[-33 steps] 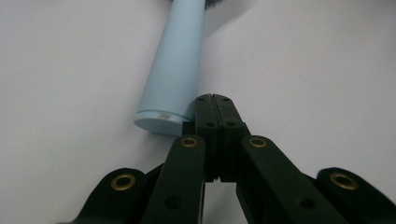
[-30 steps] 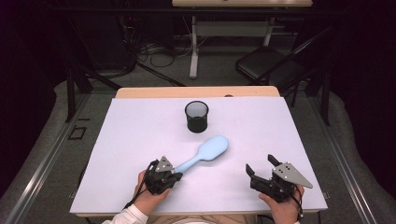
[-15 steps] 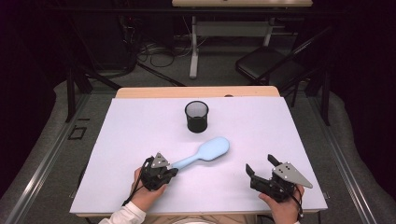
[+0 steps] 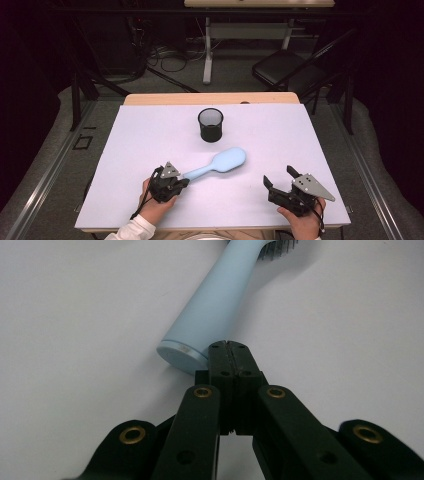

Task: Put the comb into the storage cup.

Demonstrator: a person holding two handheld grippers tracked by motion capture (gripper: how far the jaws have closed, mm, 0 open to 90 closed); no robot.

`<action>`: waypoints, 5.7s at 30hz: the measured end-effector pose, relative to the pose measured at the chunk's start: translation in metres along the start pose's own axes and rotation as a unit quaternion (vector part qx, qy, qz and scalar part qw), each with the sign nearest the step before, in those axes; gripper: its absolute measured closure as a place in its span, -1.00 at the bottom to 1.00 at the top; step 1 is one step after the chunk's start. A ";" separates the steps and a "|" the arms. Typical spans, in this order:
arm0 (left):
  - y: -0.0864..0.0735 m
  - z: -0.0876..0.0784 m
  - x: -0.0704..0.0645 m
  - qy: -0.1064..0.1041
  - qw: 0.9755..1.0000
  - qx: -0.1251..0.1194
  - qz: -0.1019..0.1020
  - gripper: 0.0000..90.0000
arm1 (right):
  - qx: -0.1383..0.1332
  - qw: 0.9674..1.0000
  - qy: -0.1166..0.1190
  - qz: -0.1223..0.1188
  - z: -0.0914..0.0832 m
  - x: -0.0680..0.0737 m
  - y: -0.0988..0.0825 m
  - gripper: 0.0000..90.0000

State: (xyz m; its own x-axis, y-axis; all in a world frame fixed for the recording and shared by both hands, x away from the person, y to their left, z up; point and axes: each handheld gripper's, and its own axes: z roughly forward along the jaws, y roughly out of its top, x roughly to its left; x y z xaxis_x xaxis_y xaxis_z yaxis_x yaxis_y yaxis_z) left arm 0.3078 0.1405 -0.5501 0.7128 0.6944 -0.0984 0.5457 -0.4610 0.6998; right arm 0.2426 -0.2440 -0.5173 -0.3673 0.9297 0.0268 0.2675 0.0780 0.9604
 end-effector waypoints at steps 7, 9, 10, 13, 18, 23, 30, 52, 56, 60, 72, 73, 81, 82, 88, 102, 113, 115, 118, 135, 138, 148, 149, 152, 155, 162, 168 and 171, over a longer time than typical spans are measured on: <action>0.000 0.000 0.000 0.001 1.000 -0.001 0.001 1.00 | 0.002 1.000 0.001 0.000 0.000 0.000 0.000 -0.68; 0.000 0.000 0.000 0.001 1.000 -0.001 0.000 1.00 | 0.003 1.000 0.001 0.000 0.000 0.000 0.000 -0.68; 0.000 0.000 0.000 0.001 1.000 -0.001 0.001 1.00 | 0.003 1.000 0.001 0.000 0.000 0.000 0.000 -0.68; 0.000 0.000 0.000 0.001 1.000 -0.001 0.001 1.00 | 0.003 1.000 0.001 -0.001 0.001 0.000 0.000 -0.68; 0.000 -0.002 0.000 -0.003 1.000 -0.004 -0.003 1.00 | 0.004 1.000 0.001 0.000 0.001 0.000 0.000 -0.68; 0.001 -0.008 -0.001 -0.003 1.000 -0.015 0.000 1.00 | 0.005 1.000 0.001 0.000 0.001 -0.001 0.000 -0.68; 0.002 -0.018 0.002 -0.003 0.999 -0.037 0.000 0.90 | 0.005 1.000 0.001 0.002 0.001 -0.001 0.000 -0.68; 0.007 -0.027 0.011 0.013 0.998 -0.064 -0.006 0.34 | 0.008 1.000 0.001 0.000 0.002 0.000 0.000 -0.68; 0.009 -0.027 0.013 0.013 0.998 -0.067 -0.008 0.22 | 0.008 1.000 0.002 0.000 0.002 0.000 -0.001 -0.68; 0.013 -0.027 0.016 0.007 0.998 -0.069 -0.008 0.05 | 0.008 1.000 0.001 -0.001 0.002 0.000 -0.001 -0.68; 0.027 -0.027 0.019 -0.006 0.998 -0.065 -0.009 -0.11 | 0.011 1.000 0.000 0.003 0.003 -0.001 -0.001 -0.68; 0.029 -0.027 0.019 -0.009 0.998 -0.063 -0.010 -0.11 | 0.012 1.000 0.000 0.003 0.003 -0.001 -0.001 -0.68; 0.042 -0.027 0.017 -0.011 0.998 -0.058 0.018 -0.33 | 0.012 1.000 -0.001 0.002 0.003 -0.001 -0.001 -0.68; 0.043 -0.027 0.017 -0.010 0.998 -0.057 0.022 -0.34 | 0.012 1.000 -0.001 0.002 0.003 -0.001 -0.001 -0.68; 0.053 -0.028 0.019 -0.010 0.998 -0.048 0.036 -0.45 | 0.012 1.000 -0.001 0.002 0.003 -0.001 -0.001 -0.68; 0.069 -0.027 0.024 -0.019 0.999 -0.032 0.034 -0.74 | 0.014 1.000 -0.001 0.003 0.004 -0.001 -0.002 -0.68; 0.080 -0.023 0.020 -0.033 0.999 -0.013 0.036 -0.93 | 0.014 1.000 -0.001 0.006 0.004 -0.002 -0.002 -0.68; 0.082 -0.023 0.020 -0.035 0.999 -0.010 0.039 -0.95 | 0.016 1.000 -0.001 0.006 0.004 -0.002 -0.002 -0.68; 0.084 -0.021 0.019 -0.036 0.999 -0.004 0.039 -0.99 | 0.016 1.000 -0.001 0.007 0.004 -0.002 -0.002 -0.68; 0.096 -0.010 0.021 -0.030 0.996 0.047 0.063 -0.99 | 0.017 1.000 0.000 0.008 0.005 -0.002 -0.002 -0.68; 0.097 -0.005 0.021 -0.029 0.995 0.059 0.072 -0.99 | 0.016 1.000 0.000 0.007 0.005 -0.002 -0.002 -0.68; 0.100 0.009 0.019 -0.026 0.992 0.076 0.095 -0.99 | 0.018 1.000 0.000 0.006 0.006 -0.002 -0.002 -0.68; 0.100 0.010 0.020 -0.024 0.992 0.077 0.097 -0.99 | 0.019 1.000 0.000 0.005 0.006 -0.002 -0.002 -0.68; 0.101 0.013 0.024 -0.024 0.992 0.079 0.094 -0.99 | 0.018 1.000 0.002 0.006 0.006 -0.002 -0.002 -0.68; 0.102 0.015 0.026 -0.025 0.992 0.081 0.092 -0.99 | 0.015 1.000 0.005 0.003 0.006 -0.001 -0.002 -0.68; 0.104 0.021 0.025 -0.030 0.991 0.087 0.094 -0.99 | 0.018 1.000 0.005 0.000 0.006 -0.001 -0.002 -0.68; 0.107 0.027 0.021 -0.027 0.989 0.099 0.103 -0.99 | 0.018 1.000 0.004 0.000 0.006 -0.001 -0.002 -0.68; 0.107 0.031 0.019 -0.032 0.989 0.105 0.103 -0.99 | 0.018 1.000 0.004 -0.001 0.006 -0.001 -0.002 -0.68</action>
State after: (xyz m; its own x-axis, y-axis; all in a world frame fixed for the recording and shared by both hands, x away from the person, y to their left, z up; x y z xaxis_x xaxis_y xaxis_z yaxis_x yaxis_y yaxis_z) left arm 0.3940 0.0870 -0.4991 0.8415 0.5399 -0.0181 0.4598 -0.6983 0.5486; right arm 0.2475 -0.2429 -0.5212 -0.3750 0.9266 0.0278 0.2987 0.0924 0.9499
